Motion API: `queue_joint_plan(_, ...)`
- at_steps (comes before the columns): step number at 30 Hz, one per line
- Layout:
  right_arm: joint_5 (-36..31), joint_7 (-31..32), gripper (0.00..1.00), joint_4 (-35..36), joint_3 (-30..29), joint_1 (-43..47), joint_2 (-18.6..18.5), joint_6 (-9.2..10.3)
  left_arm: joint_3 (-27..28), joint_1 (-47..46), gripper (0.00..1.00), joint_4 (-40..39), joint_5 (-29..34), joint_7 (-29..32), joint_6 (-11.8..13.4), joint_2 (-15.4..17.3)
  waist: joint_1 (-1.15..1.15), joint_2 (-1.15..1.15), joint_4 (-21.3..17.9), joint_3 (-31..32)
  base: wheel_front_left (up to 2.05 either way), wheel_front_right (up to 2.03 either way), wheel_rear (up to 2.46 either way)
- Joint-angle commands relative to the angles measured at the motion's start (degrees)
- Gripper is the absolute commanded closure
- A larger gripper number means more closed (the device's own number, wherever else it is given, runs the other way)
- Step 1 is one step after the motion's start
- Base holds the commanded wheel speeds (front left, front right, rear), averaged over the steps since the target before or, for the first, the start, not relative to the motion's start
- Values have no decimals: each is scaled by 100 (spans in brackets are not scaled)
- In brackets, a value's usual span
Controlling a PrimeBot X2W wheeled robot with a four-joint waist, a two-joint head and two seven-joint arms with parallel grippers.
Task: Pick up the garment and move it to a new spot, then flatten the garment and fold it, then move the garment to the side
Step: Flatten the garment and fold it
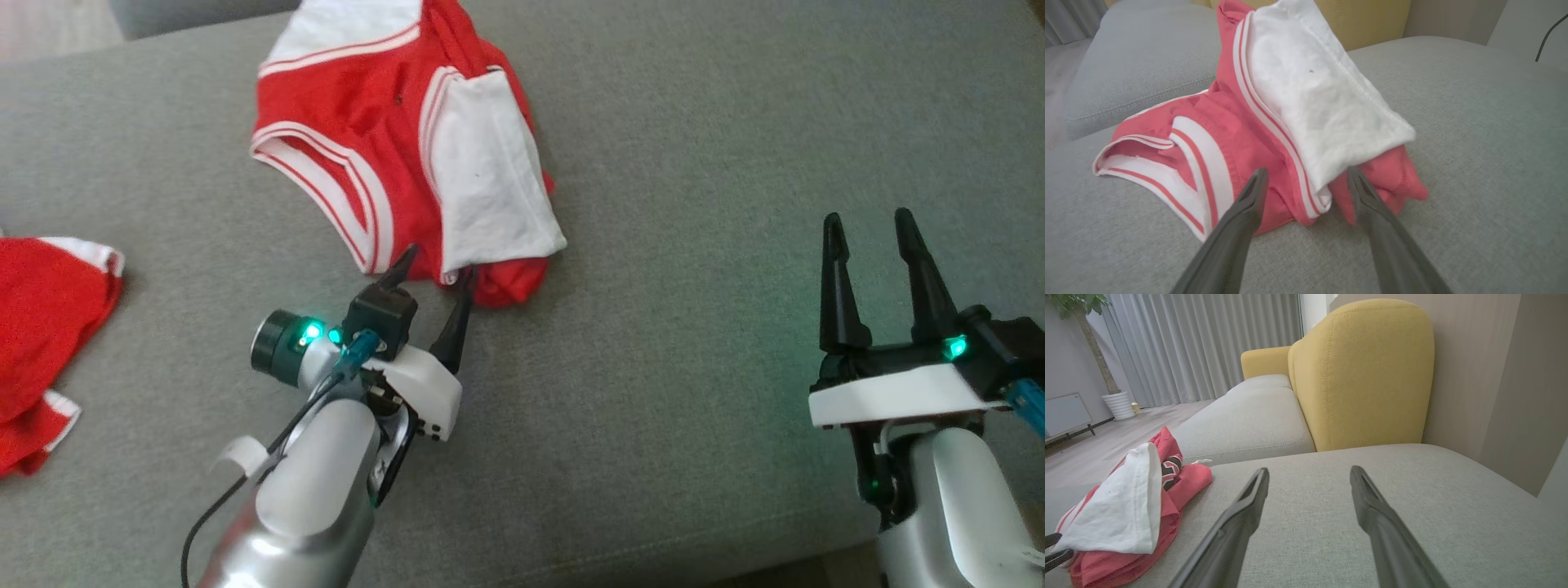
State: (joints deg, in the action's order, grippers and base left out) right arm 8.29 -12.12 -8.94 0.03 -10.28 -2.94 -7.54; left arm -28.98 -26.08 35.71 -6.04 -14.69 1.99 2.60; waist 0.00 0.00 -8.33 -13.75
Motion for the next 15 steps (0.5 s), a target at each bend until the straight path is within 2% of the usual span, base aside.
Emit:
queue_joint_plan(1, 47, -81, 0, 161, 102, -220, 5, 5, 151, -230, 0, -82, 42, -30, -6, 42, 0, 0, -98, -106, 0, 0, 0)
queue_joint_plan(6, 74, -142, 0, 80, 34, -278, 5, 5, 155, -389, 0, 76, 64, -30, 0, 41, 0, 0, -142, -182, 0, 0, 0)
queue_joint_plan(7, 76, -152, 0, 67, 27, -285, 6, 5, 171, -407, 42, 100, 66, -30, 27, 41, 0, 0, -140, -187, 0, 0, 0)
queue_joint_plan(8, 79, -162, 0, 53, 17, -293, 6, 5, 198, -424, 99, 103, 57, -30, 55, 41, 0, 0, -132, -191, 0, 0, 0)
queue_joint_plan(15, 52, -205, 0, -106, -41, -315, 6, 5, 297, -348, 100, -231, 43, -30, 118, 62, 0, 0, 98, -57, 0, 0, 0)
